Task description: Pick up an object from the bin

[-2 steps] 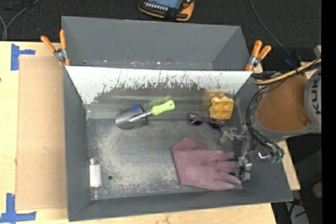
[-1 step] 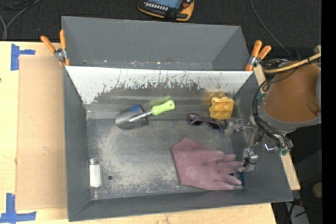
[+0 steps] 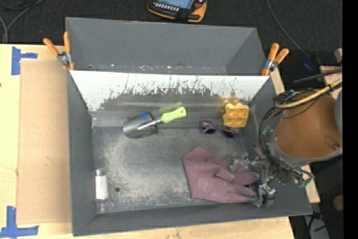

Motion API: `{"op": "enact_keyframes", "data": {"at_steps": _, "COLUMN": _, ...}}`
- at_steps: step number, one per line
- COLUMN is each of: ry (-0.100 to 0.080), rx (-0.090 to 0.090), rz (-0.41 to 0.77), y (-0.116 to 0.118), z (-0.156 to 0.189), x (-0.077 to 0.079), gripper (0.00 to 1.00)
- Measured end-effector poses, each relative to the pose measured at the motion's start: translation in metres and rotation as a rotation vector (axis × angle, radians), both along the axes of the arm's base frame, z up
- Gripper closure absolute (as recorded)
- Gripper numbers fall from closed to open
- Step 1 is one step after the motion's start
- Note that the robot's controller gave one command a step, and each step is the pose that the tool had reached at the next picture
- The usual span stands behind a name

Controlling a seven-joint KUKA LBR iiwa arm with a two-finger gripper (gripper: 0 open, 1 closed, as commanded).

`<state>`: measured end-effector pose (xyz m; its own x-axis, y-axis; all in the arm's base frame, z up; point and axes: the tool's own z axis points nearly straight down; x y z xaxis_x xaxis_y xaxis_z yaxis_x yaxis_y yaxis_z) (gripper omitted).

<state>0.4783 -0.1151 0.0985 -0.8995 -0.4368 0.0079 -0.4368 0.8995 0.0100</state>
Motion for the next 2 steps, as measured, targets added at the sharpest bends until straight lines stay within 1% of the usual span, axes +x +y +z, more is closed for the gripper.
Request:
{"op": "enact_keyframes", "data": {"at_steps": 1, "ry": -0.015, "rx": -0.004, "rz": -0.034, "y": -0.026, "z": -0.029, "x": 0.029, "gripper": 0.00}}
{"op": "enact_keyframes", "data": {"at_steps": 2, "ry": -0.013, "rx": 0.001, "rz": 0.160, "y": -0.009, "z": -0.029, "x": 0.040, "gripper": 1.00}}
